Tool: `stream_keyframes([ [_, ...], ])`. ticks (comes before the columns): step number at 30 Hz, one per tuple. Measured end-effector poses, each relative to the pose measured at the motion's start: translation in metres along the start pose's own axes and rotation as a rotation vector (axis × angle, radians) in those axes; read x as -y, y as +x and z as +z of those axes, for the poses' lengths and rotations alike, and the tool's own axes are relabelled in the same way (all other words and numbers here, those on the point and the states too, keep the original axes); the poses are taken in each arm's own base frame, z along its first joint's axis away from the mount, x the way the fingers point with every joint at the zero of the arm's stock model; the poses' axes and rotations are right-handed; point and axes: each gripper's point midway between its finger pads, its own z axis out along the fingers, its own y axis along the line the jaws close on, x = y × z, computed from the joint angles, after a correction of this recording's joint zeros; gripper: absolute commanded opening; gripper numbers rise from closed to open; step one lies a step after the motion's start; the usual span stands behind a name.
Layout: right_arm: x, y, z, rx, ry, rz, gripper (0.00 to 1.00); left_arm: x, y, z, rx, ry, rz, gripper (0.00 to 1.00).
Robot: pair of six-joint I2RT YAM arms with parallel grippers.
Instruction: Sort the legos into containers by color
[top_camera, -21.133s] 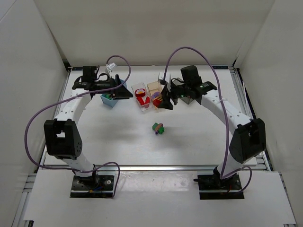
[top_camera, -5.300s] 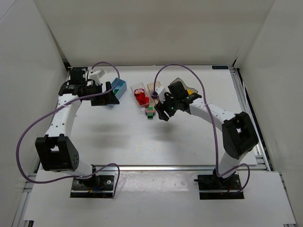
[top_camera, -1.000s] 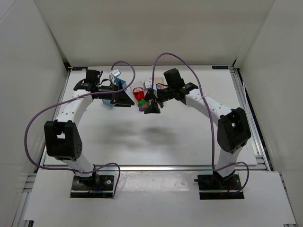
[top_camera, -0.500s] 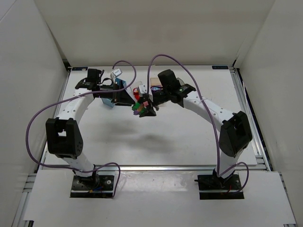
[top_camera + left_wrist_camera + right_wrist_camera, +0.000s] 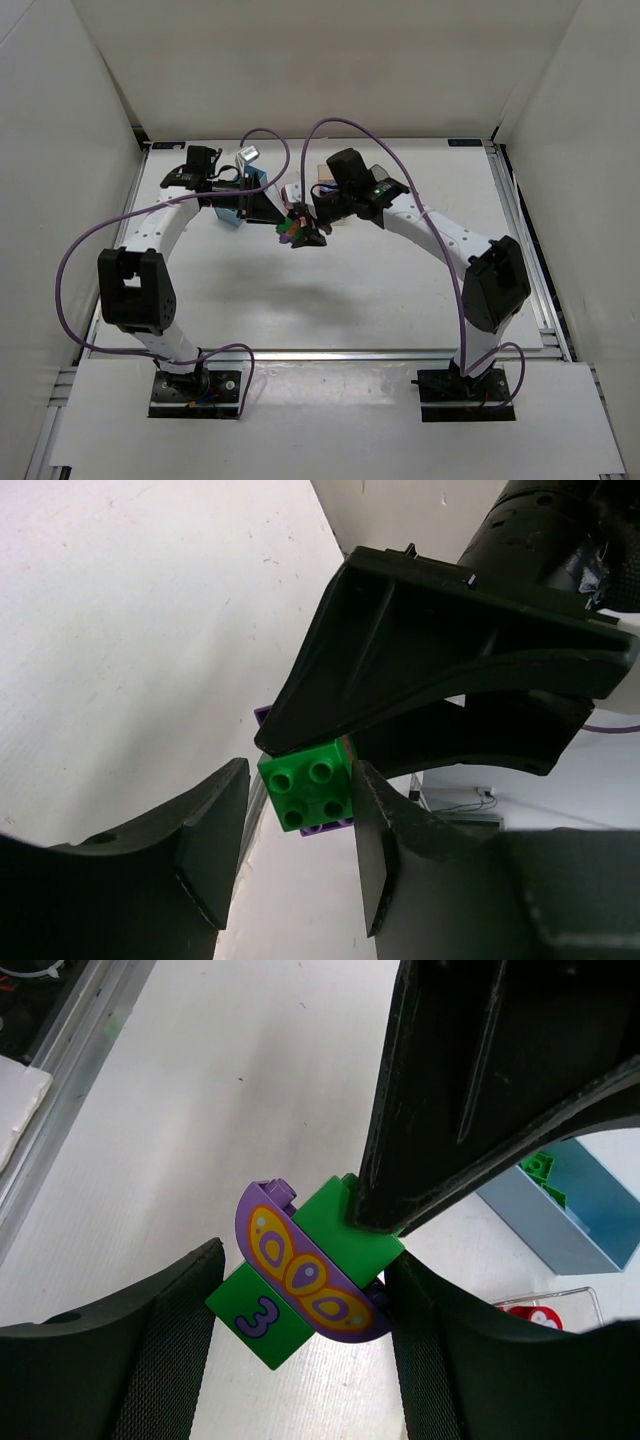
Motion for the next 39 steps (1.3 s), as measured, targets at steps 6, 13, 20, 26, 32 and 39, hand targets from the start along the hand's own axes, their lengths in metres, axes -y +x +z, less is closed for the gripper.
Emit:
stream_keyframes([
  [6,0.007,0.0,0.002,-0.018,0.024,-0.018,0.16,-0.003,0.001,0.002,-0.008,0.017,-0.023,0.65],
  [13,0.014,0.002,0.001,-0.034,0.054,-0.032,0.16,0.0,0.003,0.005,-0.019,0.046,-0.037,0.44],
  [20,0.017,0.004,0.0,-0.046,0.068,-0.048,0.46,-0.002,0.003,0.004,-0.018,0.041,-0.052,0.11],
  [26,0.024,0.007,0.0,-0.07,0.121,-0.001,0.99,-0.004,0.003,0.005,-0.019,0.034,-0.027,0.1],
  [32,0.028,0.008,-0.009,-0.057,0.185,0.057,0.99,-0.004,0.004,0.006,-0.022,0.035,-0.005,0.1],
  [39,0.039,-0.014,-0.047,0.021,0.257,0.208,0.99,-0.008,0.003,0.005,-0.017,0.019,0.036,0.1],
])
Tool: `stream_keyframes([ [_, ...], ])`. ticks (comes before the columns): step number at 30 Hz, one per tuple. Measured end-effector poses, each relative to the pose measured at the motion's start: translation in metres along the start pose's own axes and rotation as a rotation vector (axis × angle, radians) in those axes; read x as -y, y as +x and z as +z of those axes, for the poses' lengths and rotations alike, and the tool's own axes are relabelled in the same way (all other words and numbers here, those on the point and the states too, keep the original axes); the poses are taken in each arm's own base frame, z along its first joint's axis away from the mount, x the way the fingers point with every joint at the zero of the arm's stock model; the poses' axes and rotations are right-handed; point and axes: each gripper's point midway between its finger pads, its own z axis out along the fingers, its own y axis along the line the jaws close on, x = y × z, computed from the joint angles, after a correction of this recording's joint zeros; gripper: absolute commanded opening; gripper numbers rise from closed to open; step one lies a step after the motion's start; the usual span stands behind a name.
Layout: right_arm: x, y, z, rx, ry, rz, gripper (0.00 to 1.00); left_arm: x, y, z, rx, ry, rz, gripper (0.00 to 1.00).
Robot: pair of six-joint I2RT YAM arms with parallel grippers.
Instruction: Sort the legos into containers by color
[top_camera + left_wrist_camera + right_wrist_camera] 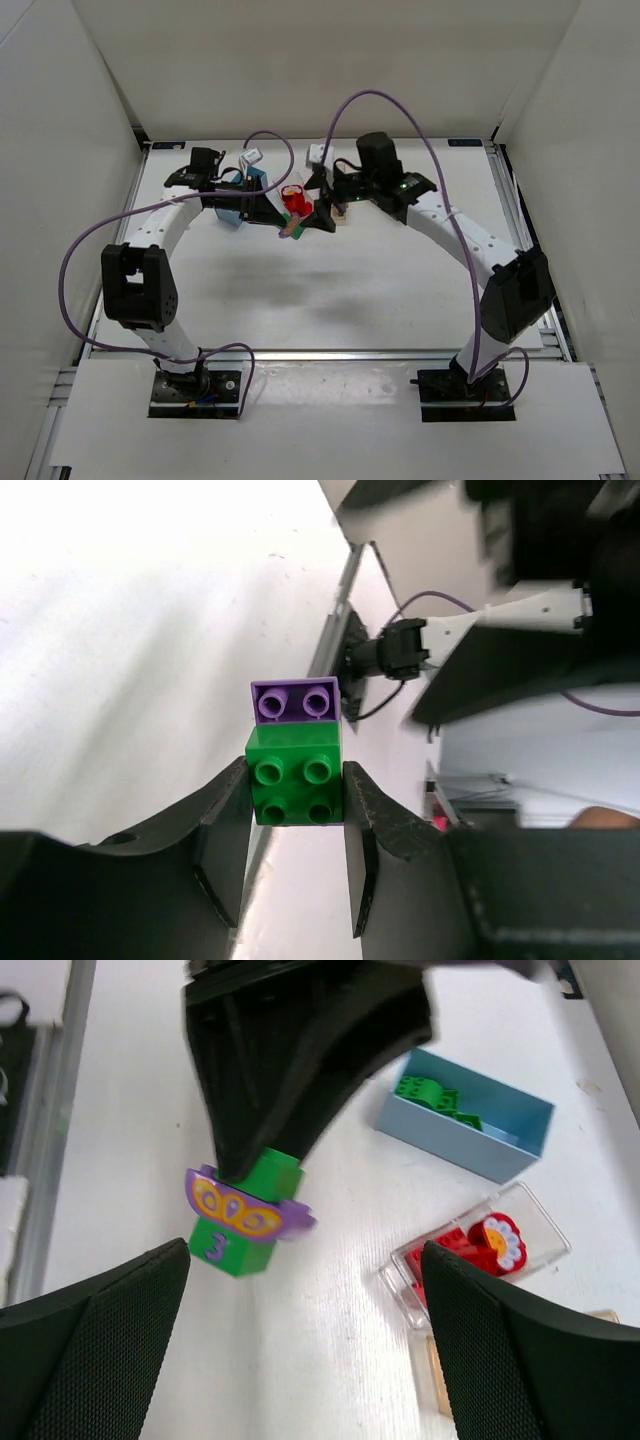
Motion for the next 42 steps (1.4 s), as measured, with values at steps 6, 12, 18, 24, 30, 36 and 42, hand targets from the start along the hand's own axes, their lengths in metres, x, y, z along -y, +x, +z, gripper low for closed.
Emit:
stream_keyframes([
  [6,0.017,-0.015,-0.041,0.085,-0.026,0.22,0.97,0.001,-0.003,-0.007,0.021,-0.027,0.121,0.1],
  [12,0.019,-0.019,-0.035,0.155,-0.233,0.528,0.86,0.012,-0.012,-0.012,0.052,-0.012,0.278,0.1],
  [18,0.014,0.009,-0.016,0.135,-0.389,0.772,0.84,0.022,-0.024,-0.012,0.067,0.033,0.354,0.1],
  [24,0.008,0.002,-0.011,0.135,-0.476,0.796,0.81,0.032,-0.045,-0.015,0.086,0.057,0.438,0.1],
  [30,0.003,-0.02,-0.009,0.155,-0.519,0.71,0.72,0.032,-0.046,-0.014,0.086,0.069,0.444,0.1],
  [36,0.001,-0.023,-0.005,0.157,-0.532,0.682,0.69,0.033,-0.045,-0.014,0.082,0.088,0.434,0.1],
  [42,-0.003,-0.019,0.002,0.144,-0.546,0.683,0.66,0.032,-0.045,-0.014,0.083,0.085,0.441,0.1],
])
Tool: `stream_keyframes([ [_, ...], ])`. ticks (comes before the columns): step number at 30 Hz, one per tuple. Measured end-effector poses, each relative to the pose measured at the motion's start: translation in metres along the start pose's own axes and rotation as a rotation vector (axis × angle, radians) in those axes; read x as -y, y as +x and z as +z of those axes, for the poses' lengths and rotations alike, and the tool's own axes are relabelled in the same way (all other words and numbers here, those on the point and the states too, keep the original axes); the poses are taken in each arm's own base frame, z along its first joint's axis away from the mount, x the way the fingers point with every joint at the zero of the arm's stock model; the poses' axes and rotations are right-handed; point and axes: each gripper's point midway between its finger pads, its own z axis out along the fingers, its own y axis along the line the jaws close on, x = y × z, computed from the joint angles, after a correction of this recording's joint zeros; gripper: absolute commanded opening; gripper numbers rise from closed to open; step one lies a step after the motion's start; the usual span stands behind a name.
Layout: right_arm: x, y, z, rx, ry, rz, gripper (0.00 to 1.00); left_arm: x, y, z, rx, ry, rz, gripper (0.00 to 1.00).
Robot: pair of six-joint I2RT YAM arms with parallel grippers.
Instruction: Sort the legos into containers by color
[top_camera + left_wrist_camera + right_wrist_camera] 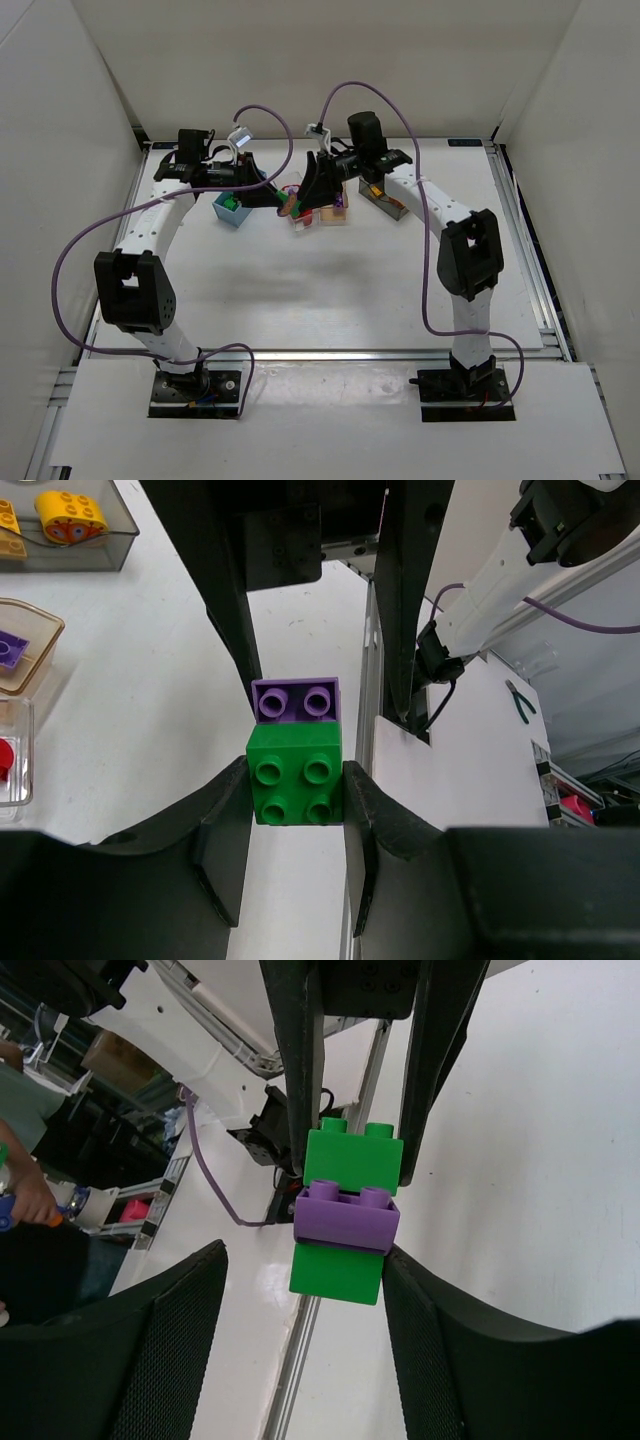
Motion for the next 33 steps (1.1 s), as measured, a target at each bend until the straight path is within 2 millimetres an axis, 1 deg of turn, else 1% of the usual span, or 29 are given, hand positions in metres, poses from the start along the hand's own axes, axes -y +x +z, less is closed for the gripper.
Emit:
stream_keyframes([
  [4,0.002,0.005,0.002,-0.007,-0.002,0.013,0.62,0.0,-0.001,0.0,0.0,-0.002,0.006,0.1],
  [6,0.005,0.006,0.002,-0.008,-0.003,0.013,0.57,0.0,-0.002,0.002,-0.003,-0.003,0.011,0.1],
  [8,0.007,0.009,0.003,-0.01,-0.006,0.019,0.54,0.0,-0.003,0.002,-0.004,-0.008,0.018,0.1],
  [9,0.009,0.01,0.003,-0.011,-0.006,0.023,0.5,0.0,-0.004,0.002,-0.004,-0.009,0.023,0.1],
  [10,0.01,0.011,0.003,-0.011,-0.006,0.026,0.48,0.0,-0.004,0.003,-0.005,-0.012,0.03,0.1],
  [14,0.015,0.013,0.003,-0.012,-0.003,0.036,0.32,-0.001,-0.004,0.004,-0.01,-0.023,0.031,0.1],
  [15,0.016,0.014,0.003,-0.011,0.001,0.037,0.23,-0.002,-0.004,0.004,-0.011,-0.027,0.03,0.1],
  [16,0.016,0.013,0.003,-0.01,0.001,0.036,0.18,-0.002,-0.004,0.004,-0.012,-0.028,0.031,0.1],
  [17,0.016,0.013,0.003,-0.01,0.001,0.037,0.09,-0.002,-0.004,0.005,-0.013,-0.03,0.03,0.1],
  [21,0.017,0.013,0.002,-0.008,0.004,0.039,0.0,-0.003,-0.003,0.006,-0.017,-0.037,0.034,0.1],
  [27,0.022,0.013,-0.001,-0.004,0.021,0.026,0.0,-0.008,-0.004,0.006,-0.017,-0.061,0.043,0.1],
  [31,0.028,0.018,-0.008,-0.002,0.049,0.019,0.0,-0.017,-0.004,0.004,0.007,-0.098,0.035,0.1],
  [33,0.029,0.025,-0.014,-0.001,0.053,0.04,0.0,-0.029,-0.011,-0.005,0.032,-0.151,0.048,0.1],
])
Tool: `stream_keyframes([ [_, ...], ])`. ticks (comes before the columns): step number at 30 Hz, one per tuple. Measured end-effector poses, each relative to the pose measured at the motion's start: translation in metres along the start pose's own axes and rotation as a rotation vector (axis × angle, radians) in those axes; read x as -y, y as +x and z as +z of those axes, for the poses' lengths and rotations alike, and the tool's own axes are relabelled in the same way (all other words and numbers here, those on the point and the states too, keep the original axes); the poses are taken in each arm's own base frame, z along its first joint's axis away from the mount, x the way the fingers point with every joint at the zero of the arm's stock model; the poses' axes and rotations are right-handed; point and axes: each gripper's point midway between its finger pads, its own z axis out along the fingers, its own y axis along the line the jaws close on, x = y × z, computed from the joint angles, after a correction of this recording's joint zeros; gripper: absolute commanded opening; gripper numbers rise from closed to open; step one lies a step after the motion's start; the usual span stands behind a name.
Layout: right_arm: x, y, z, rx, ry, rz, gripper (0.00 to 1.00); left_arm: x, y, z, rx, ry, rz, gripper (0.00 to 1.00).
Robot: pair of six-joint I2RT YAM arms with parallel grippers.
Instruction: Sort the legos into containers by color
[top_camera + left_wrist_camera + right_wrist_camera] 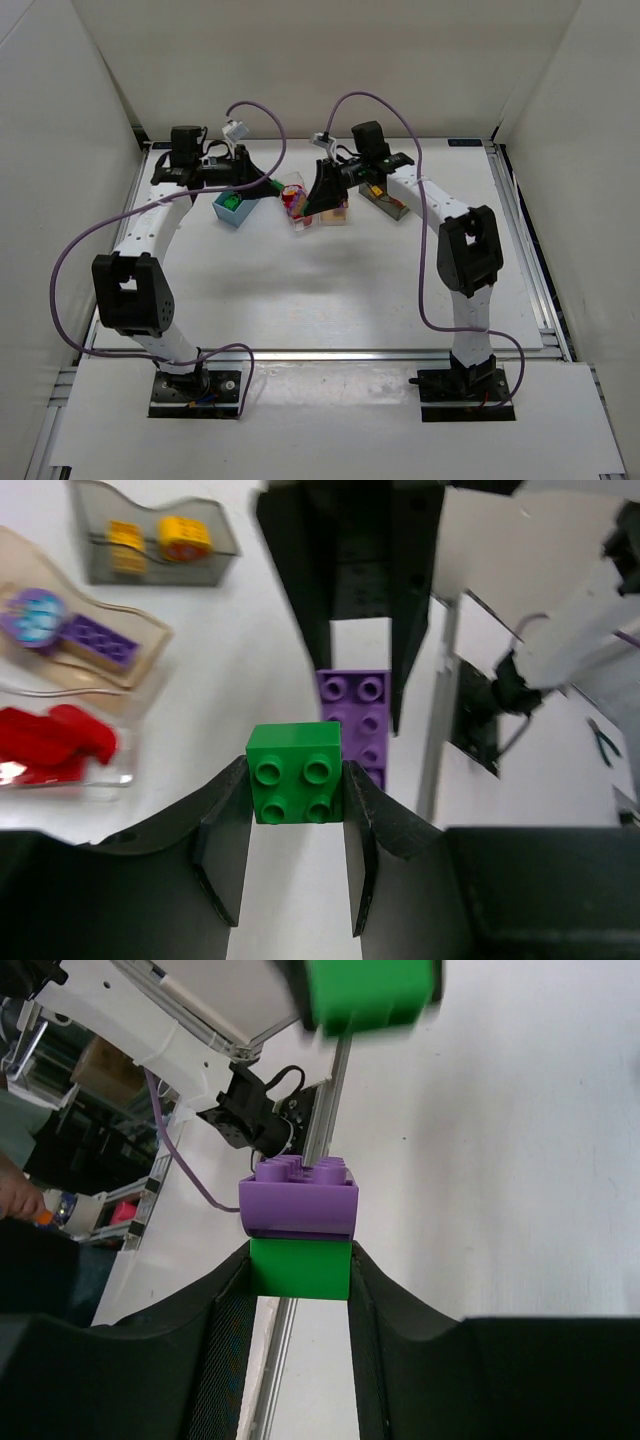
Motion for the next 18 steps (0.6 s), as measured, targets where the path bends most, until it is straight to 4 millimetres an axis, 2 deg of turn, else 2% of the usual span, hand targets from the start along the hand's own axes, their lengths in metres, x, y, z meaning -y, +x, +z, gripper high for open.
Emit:
stream_keyframes([
  [6,0.004,0.01,-0.024,0.017,0.042,0.021,0.0,-0.036,-0.024,-0.035,0.09,-0.147,0.011,0.1],
  [9,0.004,0.01,-0.034,0.026,0.063,0.006,0.0,-0.056,-0.03,-0.044,0.107,-0.262,-0.001,0.1],
  [13,0.002,0.012,-0.044,0.031,0.093,-0.006,0.0,-0.093,-0.029,-0.054,0.084,-0.478,-0.005,0.1],
  [18,0.0,0.011,-0.052,0.034,0.121,-0.026,0.0,-0.147,-0.014,-0.069,-0.005,-0.753,-0.048,0.1],
])
